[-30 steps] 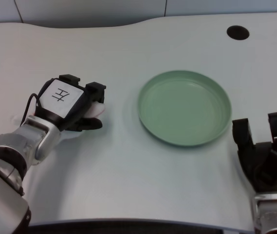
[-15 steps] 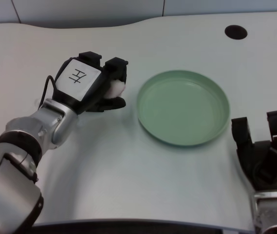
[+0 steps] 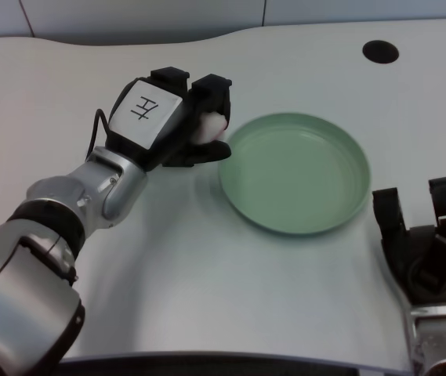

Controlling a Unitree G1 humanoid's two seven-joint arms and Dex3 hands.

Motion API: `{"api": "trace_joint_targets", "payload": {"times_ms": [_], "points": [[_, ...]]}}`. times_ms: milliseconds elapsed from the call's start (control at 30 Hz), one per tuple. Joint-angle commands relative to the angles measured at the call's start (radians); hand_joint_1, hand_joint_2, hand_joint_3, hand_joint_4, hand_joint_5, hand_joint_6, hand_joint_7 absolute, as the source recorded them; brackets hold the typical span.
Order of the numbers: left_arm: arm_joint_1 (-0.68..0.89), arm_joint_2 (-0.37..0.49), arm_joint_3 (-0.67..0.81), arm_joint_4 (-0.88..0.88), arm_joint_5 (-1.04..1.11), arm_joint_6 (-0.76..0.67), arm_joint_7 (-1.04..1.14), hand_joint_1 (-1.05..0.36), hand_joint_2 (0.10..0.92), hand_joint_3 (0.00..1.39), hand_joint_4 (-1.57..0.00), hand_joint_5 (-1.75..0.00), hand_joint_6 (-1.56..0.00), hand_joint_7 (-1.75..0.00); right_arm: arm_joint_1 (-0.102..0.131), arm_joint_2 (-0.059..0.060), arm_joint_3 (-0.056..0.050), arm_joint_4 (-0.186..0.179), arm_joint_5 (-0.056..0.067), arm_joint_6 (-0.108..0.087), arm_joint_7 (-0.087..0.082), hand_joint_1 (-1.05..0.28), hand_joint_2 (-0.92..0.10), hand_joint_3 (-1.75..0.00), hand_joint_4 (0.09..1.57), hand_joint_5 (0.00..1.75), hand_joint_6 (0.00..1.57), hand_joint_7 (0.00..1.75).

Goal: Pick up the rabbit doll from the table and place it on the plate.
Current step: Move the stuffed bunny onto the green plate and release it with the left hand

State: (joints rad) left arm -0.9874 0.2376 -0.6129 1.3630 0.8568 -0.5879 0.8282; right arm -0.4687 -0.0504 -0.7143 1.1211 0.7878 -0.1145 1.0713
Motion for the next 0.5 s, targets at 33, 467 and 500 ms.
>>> {"api": "trace_joint_targets", "payload": {"times_ms": [33,467,500], "points": [[-0.037,-0.047,0.011,-0.012,-0.018,-0.029,0.012,-0.42,0.921,0.27,-0.8,-1.75,-0.55,-1.75,0.009,0.011,0.0,0.022,-0.004,0.006,-0.009,-0.57,-0.92,-0.18,0.77,1.75,0.62,1.7],[-0.085,-0.173,-0.031,-0.004,0.018,-0.058,0.023,-0.43,0.921,0.26,-0.85,-1.75,-0.61,-1.75,0.023,0.057,-0.001,0.007,-0.001,-0.049,-0.001,-0.58,-0.92,-0.19,0.79,1.75,0.6,1.74],[-0.086,-0.181,-0.039,-0.003,0.021,-0.053,0.017,-0.44,0.921,0.26,-0.85,-1.75,-0.6,-1.75,0.026,0.061,-0.001,0.004,-0.001,-0.054,-0.003,-0.58,-0.92,-0.18,0.8,1.75,0.6,1.74]]}}
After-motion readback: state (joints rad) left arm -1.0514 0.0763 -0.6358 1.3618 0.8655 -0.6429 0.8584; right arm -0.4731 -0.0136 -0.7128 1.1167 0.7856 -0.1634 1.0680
